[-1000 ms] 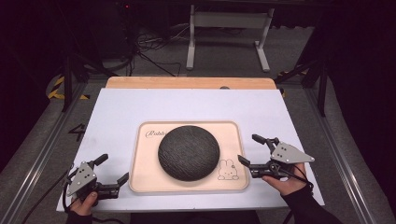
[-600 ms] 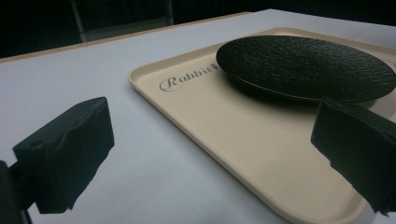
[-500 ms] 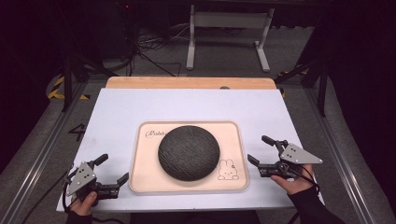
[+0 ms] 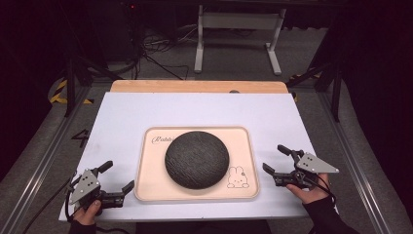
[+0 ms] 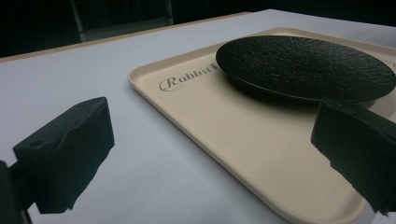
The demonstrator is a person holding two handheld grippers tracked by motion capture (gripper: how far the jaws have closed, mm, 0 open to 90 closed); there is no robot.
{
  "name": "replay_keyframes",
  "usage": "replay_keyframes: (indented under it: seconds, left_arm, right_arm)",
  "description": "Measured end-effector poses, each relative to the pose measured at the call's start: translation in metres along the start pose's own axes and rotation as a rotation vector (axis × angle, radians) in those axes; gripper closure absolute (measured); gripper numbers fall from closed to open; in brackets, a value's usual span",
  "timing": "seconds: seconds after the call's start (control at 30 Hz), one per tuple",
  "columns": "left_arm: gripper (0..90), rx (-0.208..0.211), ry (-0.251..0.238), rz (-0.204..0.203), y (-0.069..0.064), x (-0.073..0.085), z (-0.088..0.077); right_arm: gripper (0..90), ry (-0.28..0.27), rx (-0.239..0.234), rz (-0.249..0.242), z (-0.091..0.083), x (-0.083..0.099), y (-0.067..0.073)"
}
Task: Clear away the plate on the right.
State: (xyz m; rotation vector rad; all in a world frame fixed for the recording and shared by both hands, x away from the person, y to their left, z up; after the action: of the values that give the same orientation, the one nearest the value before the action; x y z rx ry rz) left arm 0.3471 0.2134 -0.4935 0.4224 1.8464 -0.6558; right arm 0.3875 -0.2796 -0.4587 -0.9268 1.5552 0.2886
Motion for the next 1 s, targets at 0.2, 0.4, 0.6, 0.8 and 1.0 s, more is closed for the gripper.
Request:
replay_keyframes:
  seconds: [0.2,0.4,0.6,0.8,1.0]
  left_arm:
    - [0.1,0.000,0.000,0.000,0.000,0.000,0.000]
    - [0.1,0.002,-0.002,0.002,0.000,0.000,0.000]
    - [0.1,0.002,-0.002,0.003,0.000,0.000,0.000]
    - [0.1,0.003,-0.002,0.003,0.000,0.000,0.000]
    - [0.1,0.002,-0.001,0.003,0.000,0.000,0.000]
  right_arm:
    - [14.2,-0.001,-0.005,0.017,-0.001,0.006,0.001]
    - [13.7,-0.005,-0.014,0.041,-0.003,0.011,0.002]
    - [13.5,-0.011,-0.020,0.067,-0.004,0.015,0.004]
    - [13.0,-0.017,-0.016,0.085,-0.005,0.015,0.003]
    - [6.7,-0.005,-0.014,0.115,-0.004,0.017,0.001]
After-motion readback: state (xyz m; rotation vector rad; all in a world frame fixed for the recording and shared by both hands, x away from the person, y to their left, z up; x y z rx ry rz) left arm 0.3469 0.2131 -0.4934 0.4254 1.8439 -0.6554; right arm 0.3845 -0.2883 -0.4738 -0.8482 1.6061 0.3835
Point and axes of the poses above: each handheld gripper's, and its own axes: z roughly forward along the jaws, x roughly out of its underside, y roughly to its left, the point moved 8 cm from there along z, roughly forward along the jaws, and after that the axes turned 14 degrees about -z, right-handed, at the moved point
